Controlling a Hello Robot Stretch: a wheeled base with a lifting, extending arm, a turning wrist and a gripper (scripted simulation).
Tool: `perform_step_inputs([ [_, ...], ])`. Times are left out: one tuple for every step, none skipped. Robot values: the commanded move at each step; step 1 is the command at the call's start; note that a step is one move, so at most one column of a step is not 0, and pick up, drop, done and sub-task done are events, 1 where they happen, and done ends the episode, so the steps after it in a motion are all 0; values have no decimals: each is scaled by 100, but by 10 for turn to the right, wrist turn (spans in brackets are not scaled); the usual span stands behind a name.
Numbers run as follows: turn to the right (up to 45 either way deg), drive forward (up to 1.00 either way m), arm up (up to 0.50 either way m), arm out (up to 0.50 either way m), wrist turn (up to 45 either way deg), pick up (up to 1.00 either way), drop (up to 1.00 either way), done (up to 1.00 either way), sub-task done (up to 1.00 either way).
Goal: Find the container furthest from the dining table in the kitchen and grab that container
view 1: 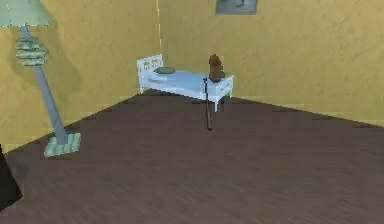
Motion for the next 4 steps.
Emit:
perform_step_inputs([
  [-450, 0, 0, 0, 0, 0, 0, 0, 0],
  [-450, 0, 0, 0, 0, 0, 0, 0, 0],
  [-270, 0, 0, 0, 0, 0, 0, 0, 0],
  [0, 100, 0, 0, 0, 0, 0, 0, 0],
])
